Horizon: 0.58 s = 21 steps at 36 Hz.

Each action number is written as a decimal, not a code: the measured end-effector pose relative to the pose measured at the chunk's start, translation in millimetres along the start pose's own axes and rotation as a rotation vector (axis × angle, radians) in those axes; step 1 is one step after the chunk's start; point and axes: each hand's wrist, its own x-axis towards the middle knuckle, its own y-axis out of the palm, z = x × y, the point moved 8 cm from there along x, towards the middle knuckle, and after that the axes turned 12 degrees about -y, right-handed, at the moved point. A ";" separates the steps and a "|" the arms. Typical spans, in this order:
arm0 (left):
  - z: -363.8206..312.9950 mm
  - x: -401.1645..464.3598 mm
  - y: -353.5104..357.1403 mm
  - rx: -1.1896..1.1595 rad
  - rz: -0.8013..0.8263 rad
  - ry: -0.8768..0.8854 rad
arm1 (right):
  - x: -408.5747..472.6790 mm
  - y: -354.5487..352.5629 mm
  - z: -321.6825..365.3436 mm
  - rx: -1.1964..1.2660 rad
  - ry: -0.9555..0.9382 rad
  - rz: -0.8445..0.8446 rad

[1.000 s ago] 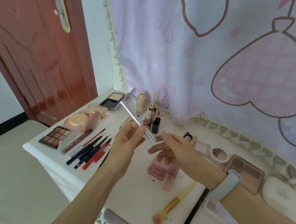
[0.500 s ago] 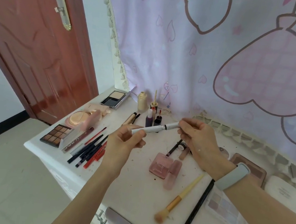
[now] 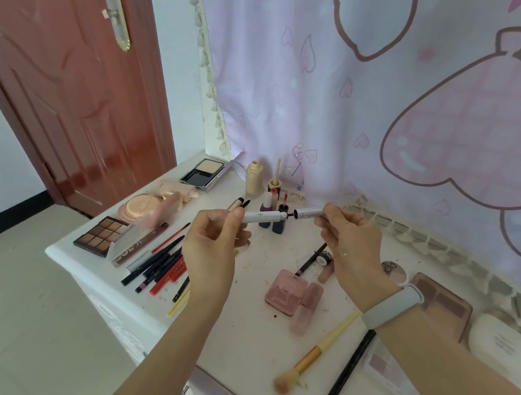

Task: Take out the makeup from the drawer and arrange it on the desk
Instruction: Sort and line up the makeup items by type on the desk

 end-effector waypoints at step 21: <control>29.7 -4.6 7.2 0.641 0.828 -0.417 | -13.4 26.2 36.6 -1.318 -1.081 0.886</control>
